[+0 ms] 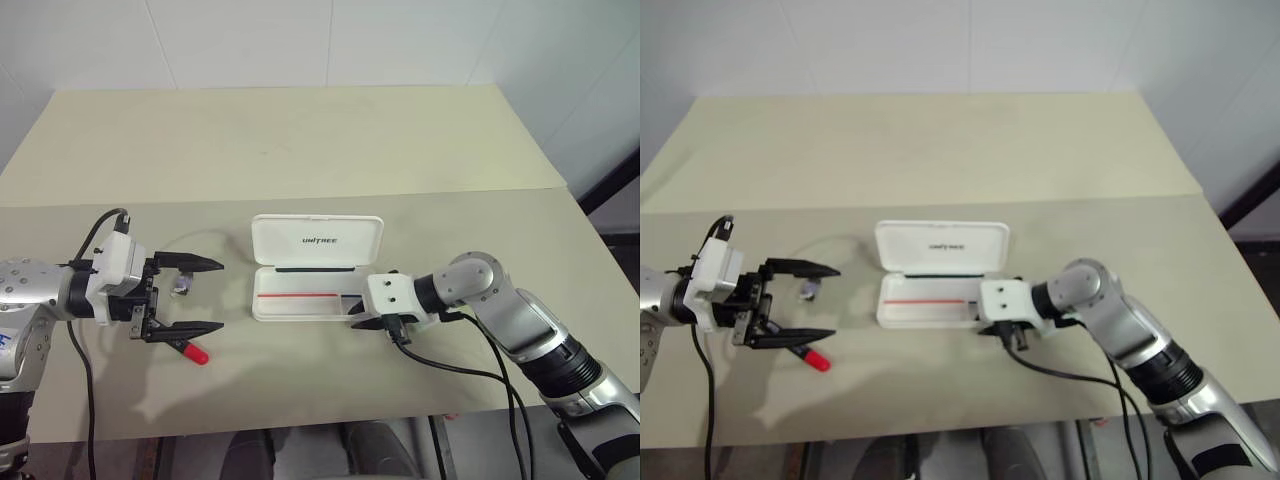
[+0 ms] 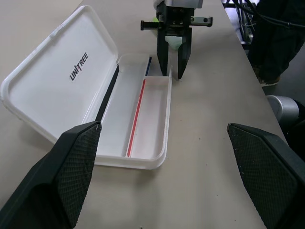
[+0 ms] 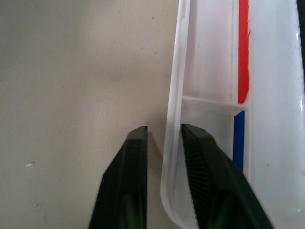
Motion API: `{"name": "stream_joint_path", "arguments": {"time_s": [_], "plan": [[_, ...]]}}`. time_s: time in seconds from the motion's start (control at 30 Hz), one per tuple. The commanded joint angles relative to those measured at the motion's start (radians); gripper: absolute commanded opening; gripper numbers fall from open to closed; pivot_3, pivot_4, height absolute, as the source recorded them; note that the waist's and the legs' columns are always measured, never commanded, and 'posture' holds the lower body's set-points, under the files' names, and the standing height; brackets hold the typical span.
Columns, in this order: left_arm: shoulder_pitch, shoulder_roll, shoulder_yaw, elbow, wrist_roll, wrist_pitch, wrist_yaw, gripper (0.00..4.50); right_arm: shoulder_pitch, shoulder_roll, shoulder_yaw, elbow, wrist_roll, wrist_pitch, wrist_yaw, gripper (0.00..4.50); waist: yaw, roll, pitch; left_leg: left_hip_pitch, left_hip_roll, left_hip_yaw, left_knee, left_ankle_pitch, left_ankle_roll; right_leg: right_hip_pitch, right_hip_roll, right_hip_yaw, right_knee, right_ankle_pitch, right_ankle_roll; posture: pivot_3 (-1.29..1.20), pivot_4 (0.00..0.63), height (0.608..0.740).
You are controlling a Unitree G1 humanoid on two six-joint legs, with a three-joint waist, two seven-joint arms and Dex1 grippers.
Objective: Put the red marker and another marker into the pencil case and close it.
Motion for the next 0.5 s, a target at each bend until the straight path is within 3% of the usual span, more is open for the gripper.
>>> {"name": "stream_joint_path", "arguments": {"time_s": [0.03,0.27,0.4,0.5], "plan": [[-0.007,-0.005,0.013,-0.008,-0.005,-0.018,0.004,4.5,-0.022,-0.016,-0.054,-0.036,0.042,-0.019,0.022,1.11,0.001,0.0,0.0,0.0,0.0,0.0,0.0,0.0,0.0,0.0,0.0,0.0,0.0,0.0,0.0,0.0,0.15,0.74],[-0.016,-0.005,0.01,0.019,0.004,-0.035,0.004,4.5,-0.03,-0.043,-0.102,-0.081,0.084,0.002,0.032,1.11,0.001,0.0,0.0,0.0,0.0,0.0,0.0,0.0,0.0,0.0,0.0,0.0,0.0,0.0,0.0,0.0,0.15,0.74],[-0.014,0.005,0.028,0.028,0.011,-0.042,0.019,4.5,-0.041,-0.052,-0.197,-0.072,0.177,0.063,0.031,1.11,0.001,0.0,0.0,0.0,0.0,0.0,0.0,0.0,0.0,0.0,0.0,0.0,0.0,0.0,0.0,0.0,0.15,0.74],[-0.011,0.024,0.059,0.052,0.014,-0.044,0.028,4.5,-0.029,-0.028,-0.285,-0.034,0.267,0.007,0.037,1.94,0.001,0.0,0.0,0.0,0.0,0.0,0.0,0.0,0.0,0.0,0.0,0.0,0.0,0.0,0.0,0.0,0.15,0.74]]}}
